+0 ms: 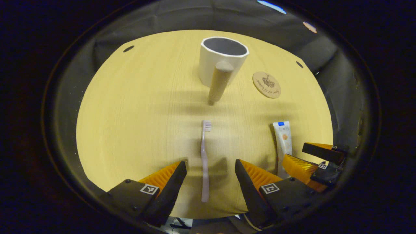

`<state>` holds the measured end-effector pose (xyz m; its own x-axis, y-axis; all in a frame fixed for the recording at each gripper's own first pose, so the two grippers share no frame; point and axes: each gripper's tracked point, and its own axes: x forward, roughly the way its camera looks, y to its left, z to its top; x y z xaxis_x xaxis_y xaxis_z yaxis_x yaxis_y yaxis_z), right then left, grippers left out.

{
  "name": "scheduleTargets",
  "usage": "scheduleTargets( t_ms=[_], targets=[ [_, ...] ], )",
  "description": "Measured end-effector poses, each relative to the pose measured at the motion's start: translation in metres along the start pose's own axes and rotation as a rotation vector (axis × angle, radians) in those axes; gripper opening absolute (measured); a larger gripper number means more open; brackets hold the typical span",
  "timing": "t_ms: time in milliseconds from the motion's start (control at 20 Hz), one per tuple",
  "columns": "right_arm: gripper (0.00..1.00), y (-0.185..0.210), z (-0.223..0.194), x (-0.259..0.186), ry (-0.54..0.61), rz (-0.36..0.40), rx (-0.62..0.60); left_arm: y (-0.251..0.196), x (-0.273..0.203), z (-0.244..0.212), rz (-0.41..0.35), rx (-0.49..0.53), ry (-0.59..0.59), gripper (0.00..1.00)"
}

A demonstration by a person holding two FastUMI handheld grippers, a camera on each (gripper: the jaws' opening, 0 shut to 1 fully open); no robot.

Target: Put the toothbrush and toothpaste on the desktop into the cup, then pick up the cup and place it on the coaster on the desktop.

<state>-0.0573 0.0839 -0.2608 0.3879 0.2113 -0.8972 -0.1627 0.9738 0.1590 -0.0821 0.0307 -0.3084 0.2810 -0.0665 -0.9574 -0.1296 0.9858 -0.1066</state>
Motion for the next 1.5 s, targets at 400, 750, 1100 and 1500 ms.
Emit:
scheduleTargets(
  t_ms=[400,750,1100,1500],
  targets=[
    [0.92,0.004,-0.007,0.020,0.089,0.023,0.044,0.005,0.020,-0.015,0.028,0.022,0.094,0.81],
    [0.86,0.008,-0.021,0.029,0.145,0.023,0.031,0.014,0.027,-0.019,0.066,0.018,0.110,0.66],
    [0.48,-0.007,-0.019,0.031,0.123,-0.034,0.037,0.022,0.028,-0.018,0.094,0.054,0.094,0.22],
    [0.22,-0.003,-0.020,0.028,0.080,0.025,0.049,0.021,0.024,-0.017,0.062,0.098,0.014,0.17]
  ],
)
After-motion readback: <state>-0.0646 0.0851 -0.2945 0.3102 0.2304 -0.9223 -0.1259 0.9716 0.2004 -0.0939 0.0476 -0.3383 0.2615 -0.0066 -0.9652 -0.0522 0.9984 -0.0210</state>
